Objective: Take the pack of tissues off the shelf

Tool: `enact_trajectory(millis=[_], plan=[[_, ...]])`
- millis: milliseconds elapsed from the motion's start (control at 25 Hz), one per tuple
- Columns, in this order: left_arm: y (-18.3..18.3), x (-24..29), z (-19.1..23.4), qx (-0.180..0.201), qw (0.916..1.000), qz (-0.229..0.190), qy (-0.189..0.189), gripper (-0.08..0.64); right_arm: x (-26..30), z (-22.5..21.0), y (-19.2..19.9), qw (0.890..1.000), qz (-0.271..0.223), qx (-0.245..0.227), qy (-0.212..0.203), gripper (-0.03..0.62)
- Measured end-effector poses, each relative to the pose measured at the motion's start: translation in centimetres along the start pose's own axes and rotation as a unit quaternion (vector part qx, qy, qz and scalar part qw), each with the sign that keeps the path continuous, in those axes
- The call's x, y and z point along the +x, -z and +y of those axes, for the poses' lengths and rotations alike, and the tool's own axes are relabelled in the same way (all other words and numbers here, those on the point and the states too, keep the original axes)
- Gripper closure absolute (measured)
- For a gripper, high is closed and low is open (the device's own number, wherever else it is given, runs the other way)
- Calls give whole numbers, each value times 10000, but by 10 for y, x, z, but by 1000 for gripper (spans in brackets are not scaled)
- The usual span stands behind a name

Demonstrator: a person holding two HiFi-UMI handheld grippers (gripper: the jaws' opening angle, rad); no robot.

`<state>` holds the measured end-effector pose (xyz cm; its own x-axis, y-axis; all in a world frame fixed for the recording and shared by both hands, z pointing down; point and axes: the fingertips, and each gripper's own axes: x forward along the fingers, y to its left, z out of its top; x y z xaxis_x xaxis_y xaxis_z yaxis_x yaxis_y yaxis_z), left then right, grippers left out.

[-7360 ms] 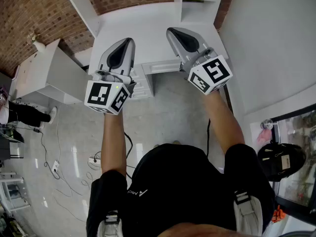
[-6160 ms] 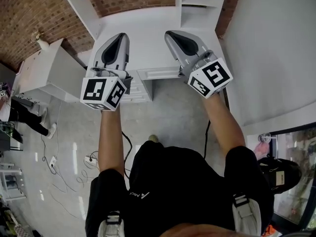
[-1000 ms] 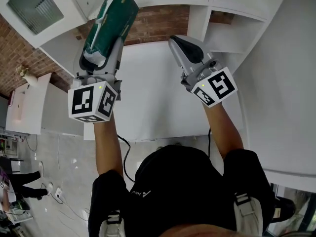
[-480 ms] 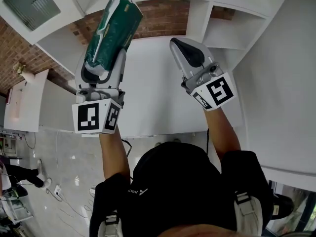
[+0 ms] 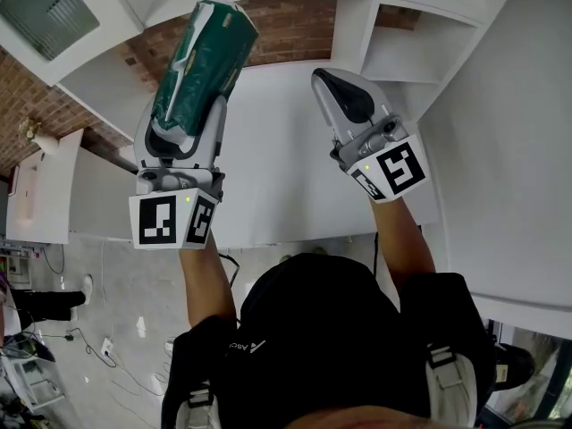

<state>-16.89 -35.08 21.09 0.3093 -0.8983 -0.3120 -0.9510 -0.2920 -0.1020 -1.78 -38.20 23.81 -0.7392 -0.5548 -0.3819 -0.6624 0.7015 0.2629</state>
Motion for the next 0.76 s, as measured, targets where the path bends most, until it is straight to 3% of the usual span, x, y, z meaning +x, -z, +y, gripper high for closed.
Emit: enact_trajectory(millis=[760], plan=[[-2,0,-2,-28,10000,-9,35,247,-3,-4,-2,10000,-38,55,38,592]])
